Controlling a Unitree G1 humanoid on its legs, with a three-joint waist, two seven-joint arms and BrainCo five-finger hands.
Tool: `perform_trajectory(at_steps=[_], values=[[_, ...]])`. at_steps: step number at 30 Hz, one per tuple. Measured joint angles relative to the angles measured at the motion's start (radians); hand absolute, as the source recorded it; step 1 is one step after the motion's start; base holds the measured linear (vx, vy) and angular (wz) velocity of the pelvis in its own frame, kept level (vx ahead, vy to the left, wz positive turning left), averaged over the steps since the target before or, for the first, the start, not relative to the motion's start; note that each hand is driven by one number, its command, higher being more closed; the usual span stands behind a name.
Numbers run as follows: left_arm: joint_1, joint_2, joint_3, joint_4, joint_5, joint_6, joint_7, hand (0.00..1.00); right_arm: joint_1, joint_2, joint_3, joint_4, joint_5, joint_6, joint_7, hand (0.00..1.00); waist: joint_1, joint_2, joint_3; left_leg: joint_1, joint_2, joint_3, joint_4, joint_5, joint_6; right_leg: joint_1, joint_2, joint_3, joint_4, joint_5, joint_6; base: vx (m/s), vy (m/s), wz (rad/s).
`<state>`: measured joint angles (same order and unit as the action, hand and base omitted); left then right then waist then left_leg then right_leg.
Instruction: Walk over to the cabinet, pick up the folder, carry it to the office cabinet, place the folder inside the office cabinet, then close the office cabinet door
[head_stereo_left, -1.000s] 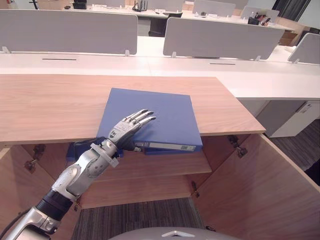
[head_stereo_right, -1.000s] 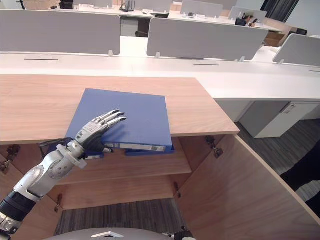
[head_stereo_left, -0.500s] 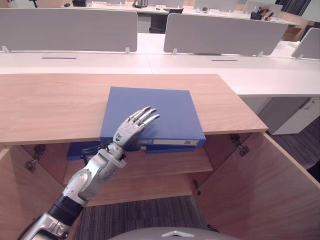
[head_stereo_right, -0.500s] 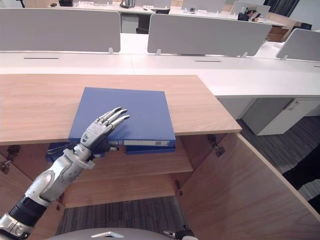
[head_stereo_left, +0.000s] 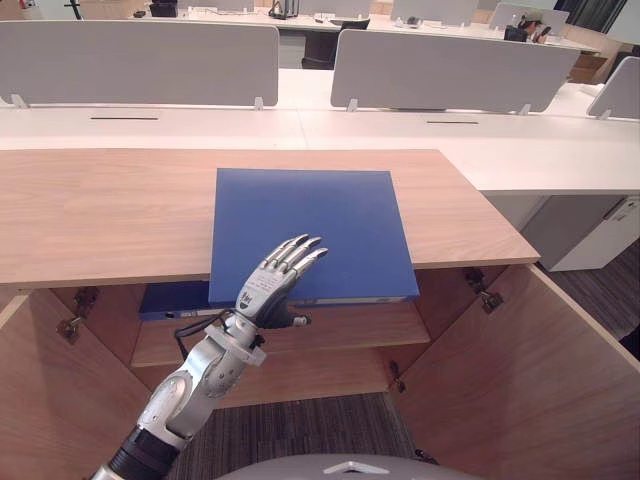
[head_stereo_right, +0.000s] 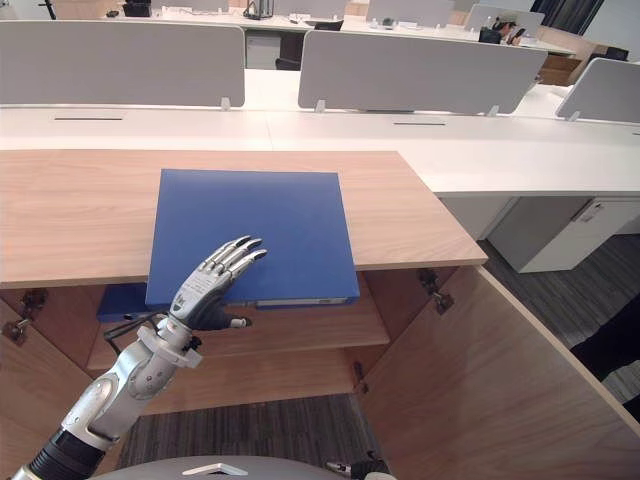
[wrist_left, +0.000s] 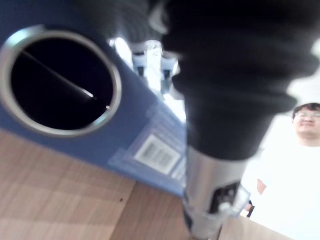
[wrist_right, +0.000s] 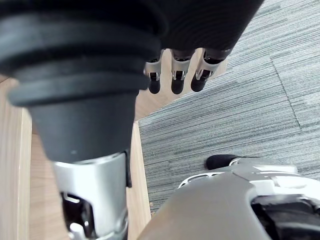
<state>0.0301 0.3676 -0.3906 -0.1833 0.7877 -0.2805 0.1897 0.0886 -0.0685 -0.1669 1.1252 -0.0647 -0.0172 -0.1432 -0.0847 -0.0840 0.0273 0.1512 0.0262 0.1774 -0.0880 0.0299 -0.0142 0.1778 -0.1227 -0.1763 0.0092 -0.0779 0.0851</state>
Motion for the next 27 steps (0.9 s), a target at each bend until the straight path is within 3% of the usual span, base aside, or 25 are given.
perform_trajectory(at_steps=[27], values=[[0.024, -0.045, 0.043, 0.000, 0.022, 0.028, 0.007, 0.00, 0.004, 0.000, 0.005, 0.000, 0.000, 0.004, 0.001, 0.00, -0.005, -0.003, -0.020, -0.001, 0.000, -0.001, 0.000, 0.002, 0.002, 0.000, -0.001, -0.001, 0.001, 0.001, 0.004, 0.00, 0.000, 0.00]])
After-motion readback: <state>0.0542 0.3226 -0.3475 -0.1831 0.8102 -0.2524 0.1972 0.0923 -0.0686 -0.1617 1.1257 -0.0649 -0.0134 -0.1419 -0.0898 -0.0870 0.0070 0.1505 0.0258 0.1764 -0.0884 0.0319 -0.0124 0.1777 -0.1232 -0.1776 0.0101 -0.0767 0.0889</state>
